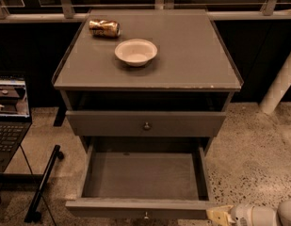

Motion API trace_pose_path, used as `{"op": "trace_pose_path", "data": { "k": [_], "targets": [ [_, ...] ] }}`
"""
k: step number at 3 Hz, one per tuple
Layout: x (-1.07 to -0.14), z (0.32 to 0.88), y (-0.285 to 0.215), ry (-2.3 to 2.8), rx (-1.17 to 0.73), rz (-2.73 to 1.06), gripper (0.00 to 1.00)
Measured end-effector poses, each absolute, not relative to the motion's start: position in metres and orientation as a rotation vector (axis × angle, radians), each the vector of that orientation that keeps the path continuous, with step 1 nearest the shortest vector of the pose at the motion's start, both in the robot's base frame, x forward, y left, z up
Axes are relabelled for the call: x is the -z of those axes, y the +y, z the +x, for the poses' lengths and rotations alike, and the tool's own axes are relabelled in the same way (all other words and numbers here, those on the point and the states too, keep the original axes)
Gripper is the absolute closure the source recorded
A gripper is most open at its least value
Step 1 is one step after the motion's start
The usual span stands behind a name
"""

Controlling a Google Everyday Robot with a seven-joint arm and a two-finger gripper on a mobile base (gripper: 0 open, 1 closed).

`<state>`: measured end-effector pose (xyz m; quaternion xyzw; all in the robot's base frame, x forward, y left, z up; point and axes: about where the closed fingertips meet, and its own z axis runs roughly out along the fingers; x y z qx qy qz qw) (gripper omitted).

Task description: Close middle drawer

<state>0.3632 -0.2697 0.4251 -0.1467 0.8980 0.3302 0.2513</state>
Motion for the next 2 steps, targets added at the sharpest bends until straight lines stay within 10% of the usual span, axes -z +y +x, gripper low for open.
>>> {"op": "trace_pose_path", "data": {
  "k": [2],
  "targets": [
    [-0.4256, 0.3657, -0.2706, 2.447, -0.887, -0.4, 1.0]
  ]
}}
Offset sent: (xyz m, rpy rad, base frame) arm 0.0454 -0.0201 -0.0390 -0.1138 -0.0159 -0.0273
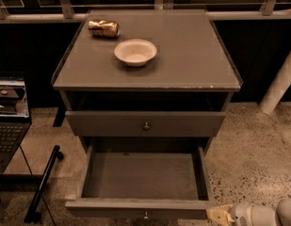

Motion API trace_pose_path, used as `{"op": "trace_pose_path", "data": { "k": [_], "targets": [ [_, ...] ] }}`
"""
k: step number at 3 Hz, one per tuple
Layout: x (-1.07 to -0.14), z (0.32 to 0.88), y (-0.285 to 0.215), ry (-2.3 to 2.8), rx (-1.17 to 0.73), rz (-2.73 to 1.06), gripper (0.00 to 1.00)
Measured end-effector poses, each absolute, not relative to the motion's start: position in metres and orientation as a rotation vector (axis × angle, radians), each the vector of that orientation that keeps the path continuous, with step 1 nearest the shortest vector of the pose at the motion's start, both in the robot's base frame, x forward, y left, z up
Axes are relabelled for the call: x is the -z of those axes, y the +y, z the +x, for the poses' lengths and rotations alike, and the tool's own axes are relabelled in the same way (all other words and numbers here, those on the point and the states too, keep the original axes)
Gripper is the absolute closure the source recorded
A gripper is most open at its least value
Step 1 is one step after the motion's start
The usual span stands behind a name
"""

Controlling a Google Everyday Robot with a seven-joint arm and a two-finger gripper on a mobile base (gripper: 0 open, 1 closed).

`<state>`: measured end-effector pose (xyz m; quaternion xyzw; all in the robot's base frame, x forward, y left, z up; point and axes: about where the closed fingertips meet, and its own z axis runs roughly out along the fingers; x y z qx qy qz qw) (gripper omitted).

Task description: Close middle drawer

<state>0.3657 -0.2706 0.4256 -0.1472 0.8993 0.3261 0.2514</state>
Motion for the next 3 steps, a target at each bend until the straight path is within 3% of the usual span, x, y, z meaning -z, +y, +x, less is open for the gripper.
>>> {"op": "trace_pose_path", "data": {
  "k": [3],
  "targets": [
    [-0.4243, 0.3724, -0.2736, 2.458, -0.858, -0.391, 1.0]
  ]
}}
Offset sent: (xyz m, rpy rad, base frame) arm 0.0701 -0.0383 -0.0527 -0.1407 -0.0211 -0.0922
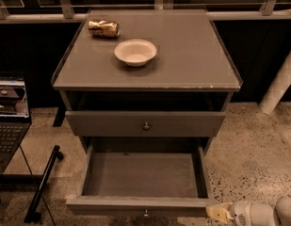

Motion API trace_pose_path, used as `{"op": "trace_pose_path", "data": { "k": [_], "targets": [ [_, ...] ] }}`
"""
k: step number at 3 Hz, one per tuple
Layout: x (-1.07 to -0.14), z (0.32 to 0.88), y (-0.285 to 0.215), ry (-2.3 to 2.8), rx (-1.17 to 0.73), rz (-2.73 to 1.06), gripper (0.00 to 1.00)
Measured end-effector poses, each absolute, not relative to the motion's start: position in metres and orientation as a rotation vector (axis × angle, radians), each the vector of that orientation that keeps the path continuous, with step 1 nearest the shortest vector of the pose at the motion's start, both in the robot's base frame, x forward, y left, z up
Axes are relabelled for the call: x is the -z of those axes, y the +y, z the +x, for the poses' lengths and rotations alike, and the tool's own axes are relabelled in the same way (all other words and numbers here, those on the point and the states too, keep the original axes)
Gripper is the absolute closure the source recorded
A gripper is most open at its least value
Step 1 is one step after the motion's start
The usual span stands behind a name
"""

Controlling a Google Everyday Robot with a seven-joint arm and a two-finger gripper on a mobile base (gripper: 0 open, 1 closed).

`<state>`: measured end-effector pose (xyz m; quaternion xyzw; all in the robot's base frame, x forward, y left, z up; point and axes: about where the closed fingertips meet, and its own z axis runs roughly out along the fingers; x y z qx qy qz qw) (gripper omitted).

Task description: Close middle drawer

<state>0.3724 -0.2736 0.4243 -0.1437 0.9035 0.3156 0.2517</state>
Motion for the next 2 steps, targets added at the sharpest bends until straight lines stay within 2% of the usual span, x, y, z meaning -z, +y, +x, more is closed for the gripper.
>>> {"op": "trace_pose_path", "data": {
  "k": [2],
  "targets": [
    [-0.4253, 0.3829, -0.2756, 2.467, -0.813, -0.384, 1.0]
  ]
}}
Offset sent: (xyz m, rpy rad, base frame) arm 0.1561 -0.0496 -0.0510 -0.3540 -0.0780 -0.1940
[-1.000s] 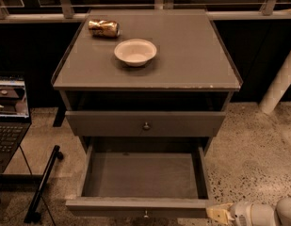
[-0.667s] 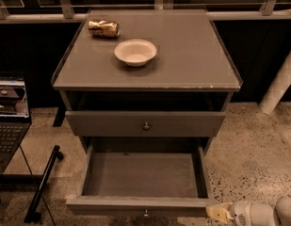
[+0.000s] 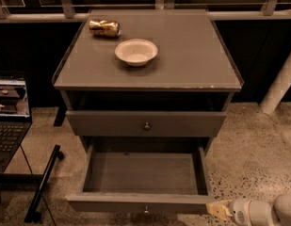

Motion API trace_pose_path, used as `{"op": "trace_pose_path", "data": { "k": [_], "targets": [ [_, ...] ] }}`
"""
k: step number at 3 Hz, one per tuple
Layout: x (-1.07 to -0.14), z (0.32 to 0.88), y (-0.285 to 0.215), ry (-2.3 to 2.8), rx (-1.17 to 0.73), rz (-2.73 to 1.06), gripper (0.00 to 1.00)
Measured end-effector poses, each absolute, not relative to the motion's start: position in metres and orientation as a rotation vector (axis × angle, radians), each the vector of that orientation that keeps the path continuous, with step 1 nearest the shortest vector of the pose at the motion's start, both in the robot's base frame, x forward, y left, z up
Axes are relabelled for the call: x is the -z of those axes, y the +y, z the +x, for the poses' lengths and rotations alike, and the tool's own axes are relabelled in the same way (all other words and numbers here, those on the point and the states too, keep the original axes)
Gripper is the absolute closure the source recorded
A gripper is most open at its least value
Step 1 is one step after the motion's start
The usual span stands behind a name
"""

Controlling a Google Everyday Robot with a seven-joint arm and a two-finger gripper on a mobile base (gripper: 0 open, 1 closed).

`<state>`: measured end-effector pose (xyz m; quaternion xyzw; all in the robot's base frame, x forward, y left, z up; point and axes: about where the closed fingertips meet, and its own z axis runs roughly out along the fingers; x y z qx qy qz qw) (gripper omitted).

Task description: Close middle drawer

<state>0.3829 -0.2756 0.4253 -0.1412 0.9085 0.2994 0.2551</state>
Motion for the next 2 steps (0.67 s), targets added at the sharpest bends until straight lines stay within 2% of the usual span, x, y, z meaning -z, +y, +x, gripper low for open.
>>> {"op": "trace_pose_path", "data": {
  "k": [2],
  "targets": [
    [-0.42, 0.361, -0.276, 2.485, -0.836, -0.373, 1.0]
  ]
}}
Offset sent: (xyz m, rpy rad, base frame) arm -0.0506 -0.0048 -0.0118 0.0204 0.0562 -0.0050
